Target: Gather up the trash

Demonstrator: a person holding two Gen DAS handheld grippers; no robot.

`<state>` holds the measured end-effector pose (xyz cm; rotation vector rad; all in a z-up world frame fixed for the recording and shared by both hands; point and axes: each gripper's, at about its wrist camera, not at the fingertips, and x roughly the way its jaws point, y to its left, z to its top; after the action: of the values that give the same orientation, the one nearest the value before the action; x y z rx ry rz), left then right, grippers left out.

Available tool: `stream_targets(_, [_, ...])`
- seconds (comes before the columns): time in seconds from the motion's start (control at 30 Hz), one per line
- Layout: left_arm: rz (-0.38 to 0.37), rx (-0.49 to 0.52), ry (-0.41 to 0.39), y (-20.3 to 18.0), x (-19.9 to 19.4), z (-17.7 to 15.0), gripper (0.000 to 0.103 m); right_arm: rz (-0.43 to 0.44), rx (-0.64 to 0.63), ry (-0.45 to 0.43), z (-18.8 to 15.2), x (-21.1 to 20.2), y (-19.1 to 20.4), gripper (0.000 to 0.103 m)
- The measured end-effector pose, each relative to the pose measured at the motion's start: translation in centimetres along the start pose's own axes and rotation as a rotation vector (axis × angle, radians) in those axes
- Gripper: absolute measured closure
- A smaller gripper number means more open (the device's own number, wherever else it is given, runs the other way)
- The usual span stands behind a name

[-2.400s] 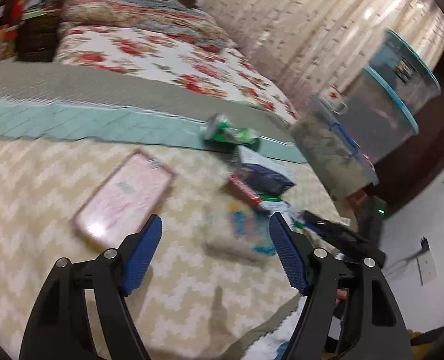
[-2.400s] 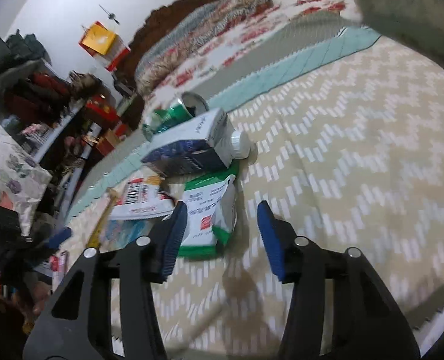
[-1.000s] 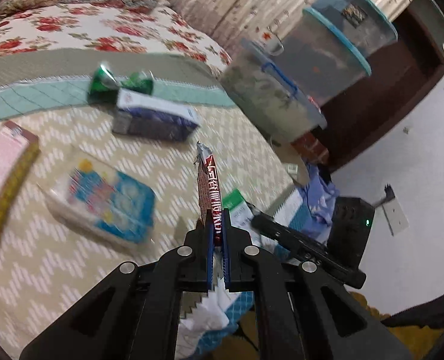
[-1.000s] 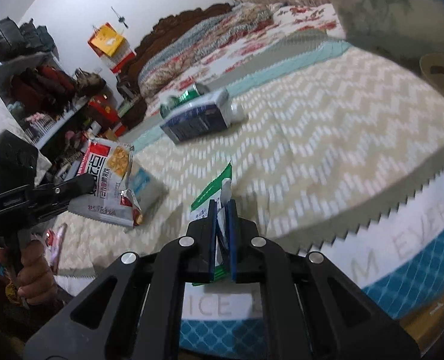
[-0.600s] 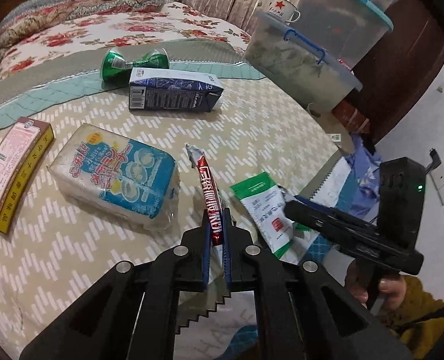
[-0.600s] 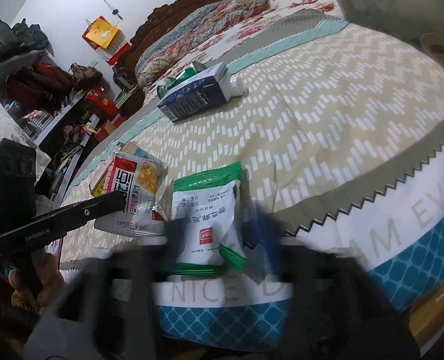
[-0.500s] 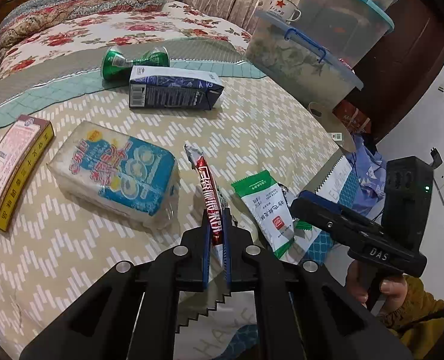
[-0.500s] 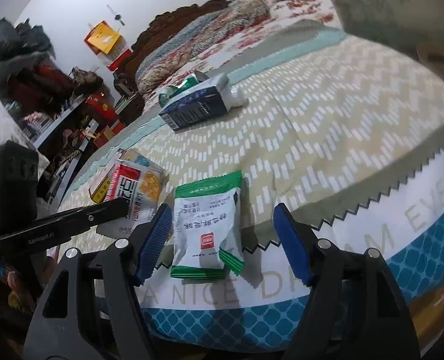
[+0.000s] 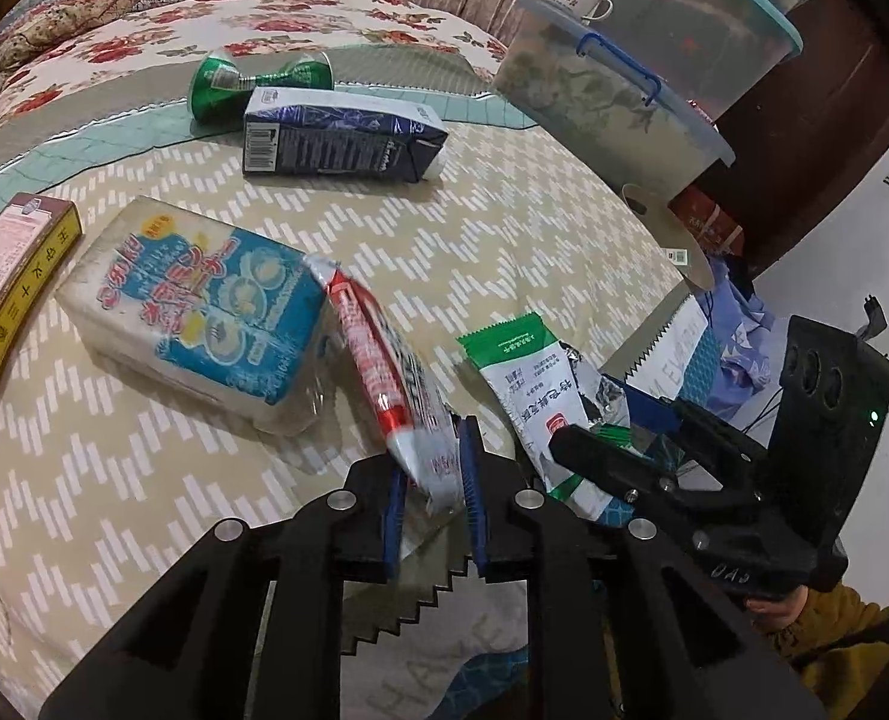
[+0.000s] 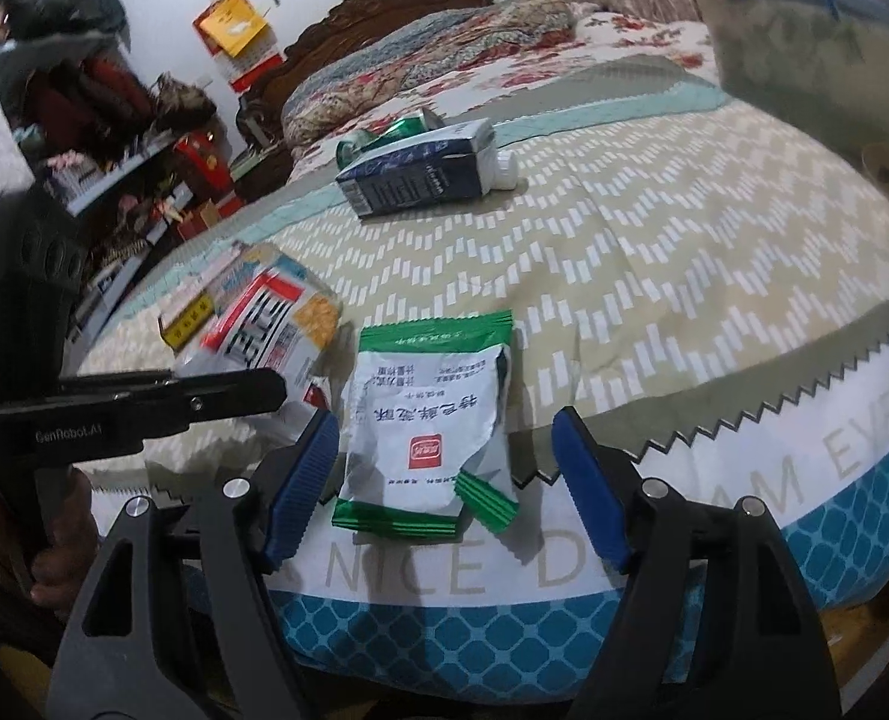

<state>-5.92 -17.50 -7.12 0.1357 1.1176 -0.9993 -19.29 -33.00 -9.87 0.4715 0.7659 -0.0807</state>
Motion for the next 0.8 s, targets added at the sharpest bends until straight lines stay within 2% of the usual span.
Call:
stream_targets(0.27, [0.011,-0.018,0.016,0.5,0.8,-0.1,0.087,-0.065,-0.099,-0.004,-0.5,0.5,1.2,0.027])
stream_targets(0.5, [0.059,-0.023,0.002,0.7,1.0,-0.2,0.088,-0.138,-0.200,-0.021,-1.1,0.9,2.4,0.028])
stream_targets(0.57, [0.073,-0.019,-0.004,0.7,0.9,-0.3,0.088,-0.165,-0.225,-0.027,-1.3,1.0,2.6,0.032])
stream_targets(0.63, [0.077,-0.017,-0.007,0.7,0.8,-0.3,0.088,-0.184,-0.242,-0.036,-1.4,1.0,2.7,0.045])
stream_targets(0.8, [0.080,-0.016,-0.008,0.7,0.7,-0.4,0.088,-0.164,-0.218,-0.048,-1.2,0.7,1.9,0.065])
